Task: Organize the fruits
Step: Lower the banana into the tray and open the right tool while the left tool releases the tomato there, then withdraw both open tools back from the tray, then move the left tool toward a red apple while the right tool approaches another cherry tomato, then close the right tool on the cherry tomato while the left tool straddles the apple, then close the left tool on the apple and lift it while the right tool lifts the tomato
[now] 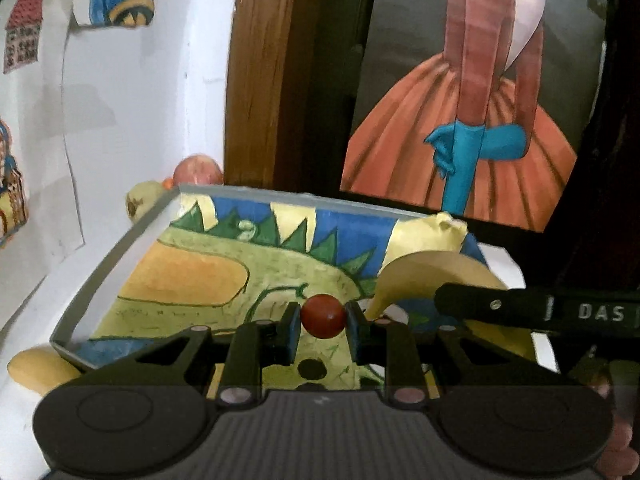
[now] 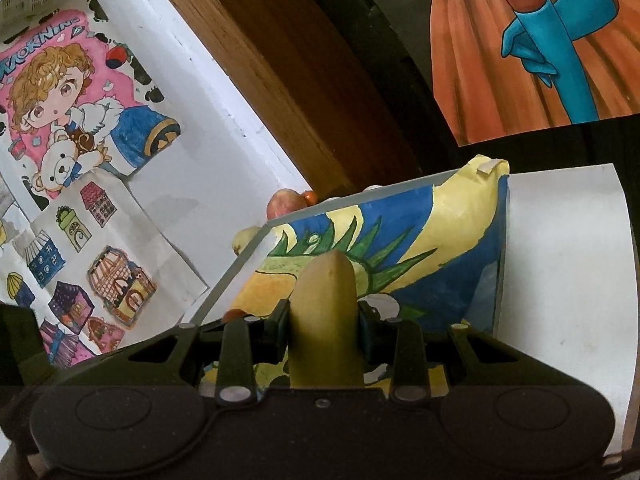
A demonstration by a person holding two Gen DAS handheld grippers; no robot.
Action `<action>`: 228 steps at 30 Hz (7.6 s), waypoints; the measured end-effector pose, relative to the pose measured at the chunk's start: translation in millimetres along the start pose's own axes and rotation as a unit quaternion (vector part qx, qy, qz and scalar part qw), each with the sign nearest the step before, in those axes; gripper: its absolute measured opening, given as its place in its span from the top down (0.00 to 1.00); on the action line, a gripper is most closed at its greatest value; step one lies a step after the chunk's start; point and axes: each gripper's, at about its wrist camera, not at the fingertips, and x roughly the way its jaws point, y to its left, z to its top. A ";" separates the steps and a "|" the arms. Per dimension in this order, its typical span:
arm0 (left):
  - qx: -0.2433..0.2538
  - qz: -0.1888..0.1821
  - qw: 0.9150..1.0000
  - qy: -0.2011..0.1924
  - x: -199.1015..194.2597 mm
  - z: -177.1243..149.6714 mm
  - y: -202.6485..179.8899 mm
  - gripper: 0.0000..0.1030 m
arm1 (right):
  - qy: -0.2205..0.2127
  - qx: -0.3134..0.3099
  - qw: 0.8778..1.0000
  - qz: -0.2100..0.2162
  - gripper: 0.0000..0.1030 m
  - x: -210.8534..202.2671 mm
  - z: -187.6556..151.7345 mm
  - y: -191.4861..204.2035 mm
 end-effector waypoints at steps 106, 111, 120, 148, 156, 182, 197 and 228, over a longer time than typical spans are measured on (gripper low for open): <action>-0.003 0.102 0.992 -0.078 -261.5 -166.7 7.4 0.00 | -0.028 -0.236 0.963 -0.126 0.01 -192.7 -200.9 133.5; -0.011 0.097 0.993 -0.067 -253.5 -166.1 9.4 0.00 | -0.029 -0.230 0.964 -0.128 0.01 -190.2 -198.6 128.9; -0.005 0.094 0.994 -0.054 -240.9 -162.6 10.8 0.00 | -0.021 -0.225 0.965 -0.132 0.01 -179.7 -194.2 120.0; 0.022 0.058 0.997 -0.055 -187.9 -137.0 10.2 0.00 | -0.031 -0.252 0.960 -0.116 0.01 -136.2 -158.1 91.6; 0.027 0.042 0.998 -0.026 -150.5 -127.3 8.0 0.00 | 0.034 -0.259 0.963 -0.071 0.05 -98.5 -153.1 82.0; 0.030 0.012 0.999 0.001 -115.0 -121.7 1.0 0.26 | 0.099 -0.304 0.946 -0.045 0.39 -45.1 -138.4 84.3; 0.028 -0.022 0.999 0.007 -116.2 -123.2 5.4 0.38 | 0.098 -0.326 0.940 -0.030 0.59 -37.9 -135.5 86.4; 0.013 -0.022 0.999 0.019 -129.8 -142.0 1.3 0.41 | 0.073 -0.311 0.947 -0.027 0.75 -68.5 -147.8 82.2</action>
